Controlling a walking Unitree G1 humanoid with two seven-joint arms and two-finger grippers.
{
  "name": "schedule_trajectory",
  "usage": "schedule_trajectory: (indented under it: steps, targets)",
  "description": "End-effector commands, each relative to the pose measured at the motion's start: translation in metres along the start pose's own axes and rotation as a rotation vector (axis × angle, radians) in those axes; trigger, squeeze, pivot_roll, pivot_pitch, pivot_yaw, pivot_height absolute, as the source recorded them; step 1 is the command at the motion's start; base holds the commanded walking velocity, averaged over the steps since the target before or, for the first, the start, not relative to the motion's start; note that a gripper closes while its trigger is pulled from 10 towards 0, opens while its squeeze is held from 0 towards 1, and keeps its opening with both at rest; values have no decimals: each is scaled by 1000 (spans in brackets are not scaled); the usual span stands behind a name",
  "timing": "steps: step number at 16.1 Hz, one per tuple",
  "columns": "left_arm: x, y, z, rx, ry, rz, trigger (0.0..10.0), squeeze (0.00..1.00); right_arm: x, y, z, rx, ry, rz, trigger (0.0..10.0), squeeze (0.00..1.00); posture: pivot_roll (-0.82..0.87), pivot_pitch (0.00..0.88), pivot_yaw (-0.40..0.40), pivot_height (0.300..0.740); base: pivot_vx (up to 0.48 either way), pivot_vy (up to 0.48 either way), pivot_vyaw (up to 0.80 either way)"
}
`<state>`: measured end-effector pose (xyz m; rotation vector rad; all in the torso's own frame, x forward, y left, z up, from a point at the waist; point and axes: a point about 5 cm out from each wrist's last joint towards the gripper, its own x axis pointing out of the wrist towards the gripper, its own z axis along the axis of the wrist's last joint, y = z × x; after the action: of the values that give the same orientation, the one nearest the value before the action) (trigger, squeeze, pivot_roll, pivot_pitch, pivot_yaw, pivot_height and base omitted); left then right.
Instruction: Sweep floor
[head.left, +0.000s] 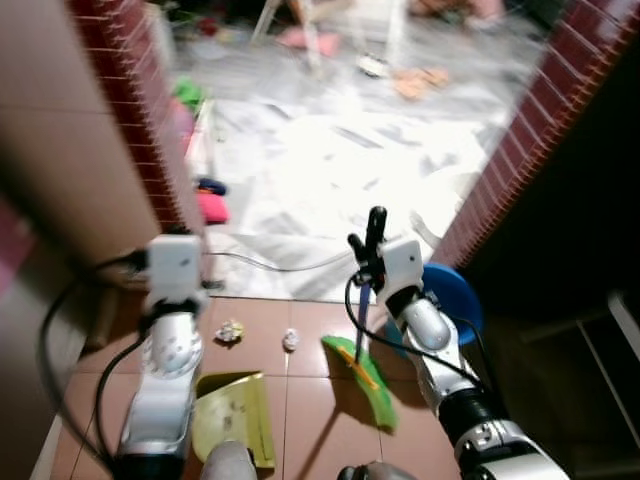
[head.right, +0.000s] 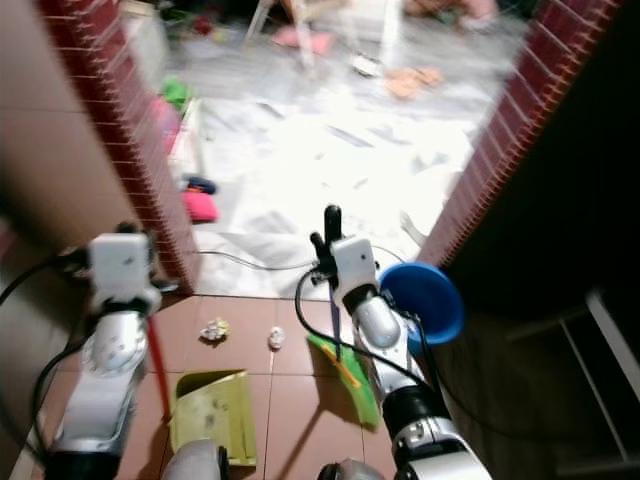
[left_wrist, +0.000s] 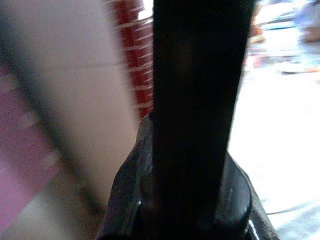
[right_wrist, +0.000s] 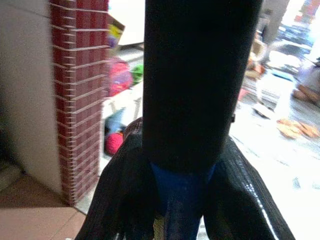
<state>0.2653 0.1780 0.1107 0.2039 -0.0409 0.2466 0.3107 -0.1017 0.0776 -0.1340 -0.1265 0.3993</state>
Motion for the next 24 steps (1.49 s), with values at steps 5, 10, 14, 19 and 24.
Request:
schedule_trajectory:
  steps: [5, 10, 14, 19, 24]
  targets:
    - [10, 1, 8, -6, -33, 24, 10000, 0, 11, -3, 23, -69, -102, 15, 10000, 0, 62, 0, -59, 740, 0, 0, 290]
    - [9, -3, 8, -21, -46, 18, 10000, 0, 12, -4, 29, -94, -128, 0, 10000, 0, 59, 0, -60, 740, 50, 0, 0]
    - [10, -6, 8, -25, -49, 10, 10000, 0, 13, -2, 31, -90, -136, 12, 10000, 0, 55, 0, -61, 740, 291, 0, 0]
    - [10, -7, 9, -35, -51, 15, 10000, 0, 14, 1, 32, -91, -138, 32, 10000, 0, 54, 0, -62, 740, 288, 0, 304]
    - [10, -8, 8, -32, -45, 25, 10000, 0, 12, 4, 30, -86, -133, 50, 10000, 0, 53, 0, -64, 740, 52, 0, 800]
